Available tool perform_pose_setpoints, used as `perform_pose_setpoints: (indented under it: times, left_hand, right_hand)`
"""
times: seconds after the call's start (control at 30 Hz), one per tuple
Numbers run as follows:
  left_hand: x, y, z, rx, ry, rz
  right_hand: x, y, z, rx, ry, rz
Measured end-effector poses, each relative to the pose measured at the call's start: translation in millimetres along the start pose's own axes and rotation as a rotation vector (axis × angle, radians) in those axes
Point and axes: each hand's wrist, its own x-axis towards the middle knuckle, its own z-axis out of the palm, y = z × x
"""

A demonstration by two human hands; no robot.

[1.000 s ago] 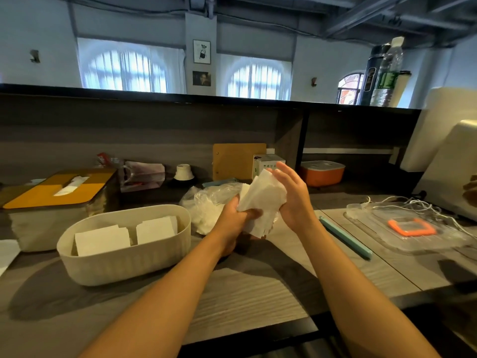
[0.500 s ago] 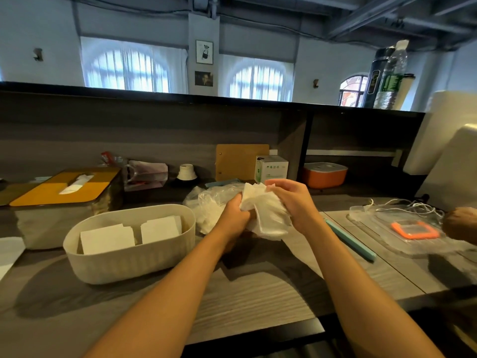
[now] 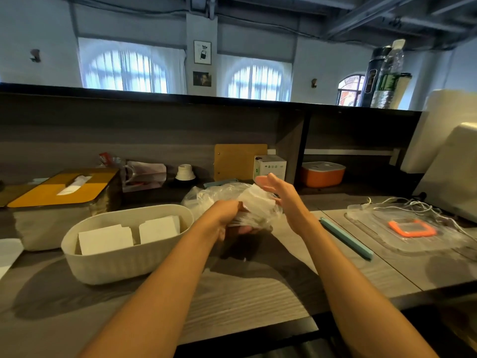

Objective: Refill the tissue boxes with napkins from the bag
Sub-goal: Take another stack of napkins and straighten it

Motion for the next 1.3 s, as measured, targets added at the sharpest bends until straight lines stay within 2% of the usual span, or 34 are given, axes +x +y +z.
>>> perform_pose_setpoints:
  times: [0.17, 0.27, 0.4, 0.5, 0.57, 0.67, 0.77, 0.87, 0.93, 1.0, 1.1, 1.2, 1.3]
  left_hand:
    - [3.1, 2.9, -7.3, -0.144, -0.074, -0.133]
    - [3.1, -0.4, -7.9, -0.186, -0.063, -0.151]
    - [1.0, -4.9, -2.6, -0.147, -0.08, -0.066]
    - [-1.9, -5.5, 4.8, -0.113, -0.066, 0.006]
    - [-1.0, -7.9, 8.9, -0.083, -0.063, 0.09]
    - [3.1, -12.1, 14.3, -0.102, -0.041, 0.283]
    - [5.0, -13.6, 15.9, -0.169, 0.027, 0.436]
    - [8.0, -17.6, 18.7, -0.037, -0.016, 0.511]
    - [11.4, -20.4, 23.0, 0.07, -0.057, 0.535]
    - [13.5, -22.0, 26.8, 0.103, -0.053, 0.551]
    - [12.4, -22.1, 26.6, -0.104, -0.024, 0.422]
    - [13.0, -22.1, 22.4, -0.307, -0.092, 0.218]
    - [14.2, -22.9, 20.6, -0.413, -0.166, 0.095]
  right_hand:
    - [1.3, 0.5, -7.5, 0.074, 0.046, 0.092]
    - [0.8, 0.1, -5.6, 0.084, 0.046, 0.044]
    - [-0.6, 4.2, 0.0, -0.161, -0.118, -0.042]
    - [3.2, 11.0, 0.2, -0.222, 0.044, 0.056]
    - [5.9, 13.6, -2.1, -0.173, 0.188, 0.087]
    - [10.4, 16.7, -4.3, -0.054, 0.299, 0.097]
    - [7.6, 11.8, -0.8, 0.186, 0.202, 0.2]
    - [2.9, 11.6, 0.1, 0.401, 0.012, 0.305]
    - [1.5, 14.7, -0.3, 0.435, 0.005, 0.353]
    - [2.4, 16.2, -0.4, 0.421, 0.068, 0.351]
    - [4.7, 15.0, 1.4, 0.404, 0.107, 0.286]
    - [3.5, 12.9, 3.5, 0.31, 0.075, 0.205]
    - [0.8, 11.3, 4.4, 0.267, 0.063, 0.19]
